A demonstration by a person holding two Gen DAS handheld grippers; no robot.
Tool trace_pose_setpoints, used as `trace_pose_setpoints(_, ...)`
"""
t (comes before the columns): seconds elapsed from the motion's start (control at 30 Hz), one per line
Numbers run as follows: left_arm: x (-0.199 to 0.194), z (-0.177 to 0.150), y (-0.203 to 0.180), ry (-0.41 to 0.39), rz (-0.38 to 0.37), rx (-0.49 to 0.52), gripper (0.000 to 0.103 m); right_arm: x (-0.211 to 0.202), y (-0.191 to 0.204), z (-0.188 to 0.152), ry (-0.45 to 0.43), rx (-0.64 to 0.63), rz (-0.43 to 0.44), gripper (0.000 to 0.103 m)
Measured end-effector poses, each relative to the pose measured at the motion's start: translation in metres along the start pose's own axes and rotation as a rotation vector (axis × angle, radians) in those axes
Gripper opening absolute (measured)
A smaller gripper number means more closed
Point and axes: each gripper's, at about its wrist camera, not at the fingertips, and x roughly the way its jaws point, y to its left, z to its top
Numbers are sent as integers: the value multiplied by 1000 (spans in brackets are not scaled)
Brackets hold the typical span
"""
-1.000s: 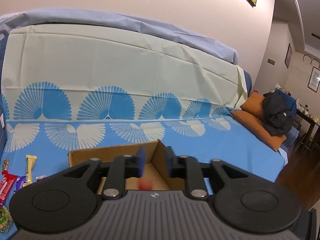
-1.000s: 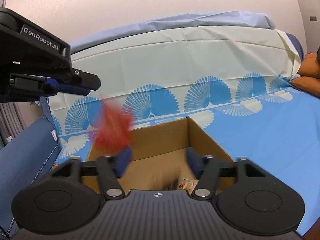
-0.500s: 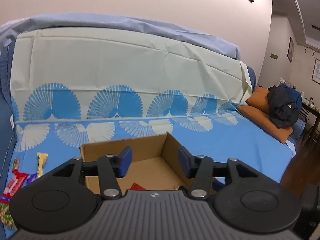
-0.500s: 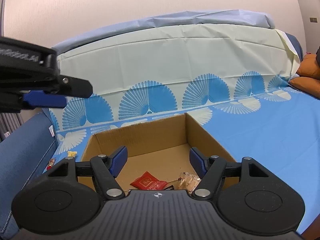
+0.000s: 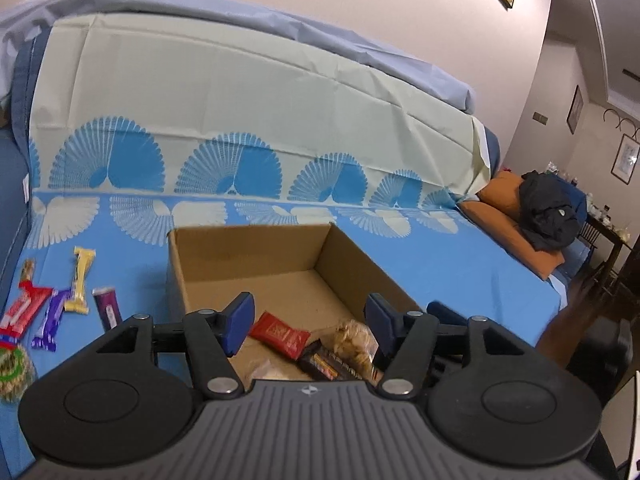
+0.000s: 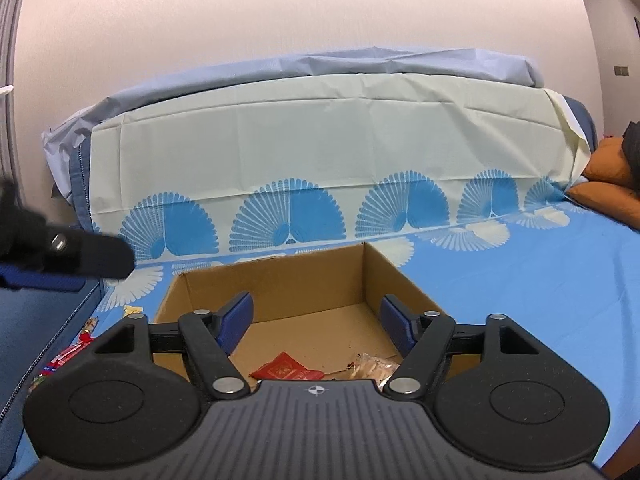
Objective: Organize snacks
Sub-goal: 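Open both grippers to drop the packet and chocolate bar into the box, then move both grippers back to the snack pile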
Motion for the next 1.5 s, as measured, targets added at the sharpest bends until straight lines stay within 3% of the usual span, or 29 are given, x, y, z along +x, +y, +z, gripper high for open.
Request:
trace_pose_setpoints(0.47, -27, -44, 105, 53, 44, -174, 64, -2, 25, -13, 43, -120, 72, 77)
trace_pose_setpoints(0.6, -33, -59, 134, 42, 64, -228, 56, 0, 33, -16, 61, -159, 91, 67)
trace_pose_setpoints(0.73, -33, -75, 165, 23, 173, -311, 56, 0, 38, -17, 77, -173, 113, 51)
trace_pose_setpoints(0.83, -24, -86, 186, 9, 289, -359, 57, -1, 41, -16, 87, -169, 127, 51)
trace_pose_setpoints(0.97, -7, -102, 211, 11, 420, -425, 69, -3, 46, -17, 103, -162, 150, 51)
trace_pose_setpoints(1.03, -4, -105, 219, -10, 446, -476, 70, -2, 50, -18, 118, -162, 168, 51)
trace_pose_setpoints(1.17, 5, -105, 222, -54, 585, -472, 81, -1, 58, -19, 140, -172, 199, 51)
trace_pose_setpoints(1.37, 25, -108, 234, -36, 686, -495, 84, 6, 75, -10, 168, -200, 247, 51)
trace_pose_setpoints(1.5, 36, -110, 238, -20, 745, -492, 85, 21, 108, 11, 201, -218, 334, 51)
